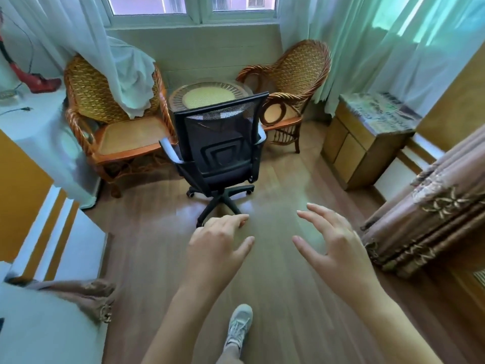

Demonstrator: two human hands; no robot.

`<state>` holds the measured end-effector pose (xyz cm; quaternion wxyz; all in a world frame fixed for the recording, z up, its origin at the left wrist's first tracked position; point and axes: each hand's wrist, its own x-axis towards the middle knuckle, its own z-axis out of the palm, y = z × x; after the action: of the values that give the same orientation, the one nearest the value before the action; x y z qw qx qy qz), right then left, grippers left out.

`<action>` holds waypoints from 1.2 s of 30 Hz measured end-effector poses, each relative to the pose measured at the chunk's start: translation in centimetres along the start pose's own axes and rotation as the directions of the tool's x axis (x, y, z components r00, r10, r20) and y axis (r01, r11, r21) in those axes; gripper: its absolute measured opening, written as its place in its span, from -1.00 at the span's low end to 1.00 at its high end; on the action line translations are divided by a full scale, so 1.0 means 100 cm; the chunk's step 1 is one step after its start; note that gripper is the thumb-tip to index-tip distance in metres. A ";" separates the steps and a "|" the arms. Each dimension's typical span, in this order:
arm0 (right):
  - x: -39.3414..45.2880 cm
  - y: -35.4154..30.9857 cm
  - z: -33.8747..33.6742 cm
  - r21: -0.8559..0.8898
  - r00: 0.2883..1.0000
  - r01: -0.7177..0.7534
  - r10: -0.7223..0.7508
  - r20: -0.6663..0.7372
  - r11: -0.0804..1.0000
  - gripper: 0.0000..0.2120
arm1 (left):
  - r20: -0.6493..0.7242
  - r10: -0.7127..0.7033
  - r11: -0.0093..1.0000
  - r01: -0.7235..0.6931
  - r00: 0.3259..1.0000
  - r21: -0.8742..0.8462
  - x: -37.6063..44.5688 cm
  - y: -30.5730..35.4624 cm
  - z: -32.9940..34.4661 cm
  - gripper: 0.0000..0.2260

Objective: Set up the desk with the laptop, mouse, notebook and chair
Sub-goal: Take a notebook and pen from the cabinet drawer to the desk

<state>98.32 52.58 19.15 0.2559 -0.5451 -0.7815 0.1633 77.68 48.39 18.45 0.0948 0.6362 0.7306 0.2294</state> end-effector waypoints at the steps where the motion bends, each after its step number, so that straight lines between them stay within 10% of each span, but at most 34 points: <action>1: 0.014 0.004 0.001 -0.011 1.000 -0.008 0.008 -0.008 1.000 -0.57 | 0.002 0.019 1.000 -0.019 1.000 -0.002 0.018 -0.001 0.003 -0.63; 20: 0.217 0.094 -0.010 -0.040 0.941 -0.268 0.253 -0.225 0.962 -0.57 | 0.128 0.343 0.937 -0.331 0.930 -0.107 0.301 0.044 0.072 -0.65; 36: 0.415 0.298 -0.072 -0.073 0.968 -0.225 0.214 -0.130 0.972 -0.59 | 0.126 0.296 0.955 -0.292 0.947 -0.044 0.511 0.175 0.188 -0.63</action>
<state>113.94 101.77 18.35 0.2591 -0.6478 -0.7058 0.1231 92.43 103.60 17.79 0.1152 0.7504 0.6169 0.2077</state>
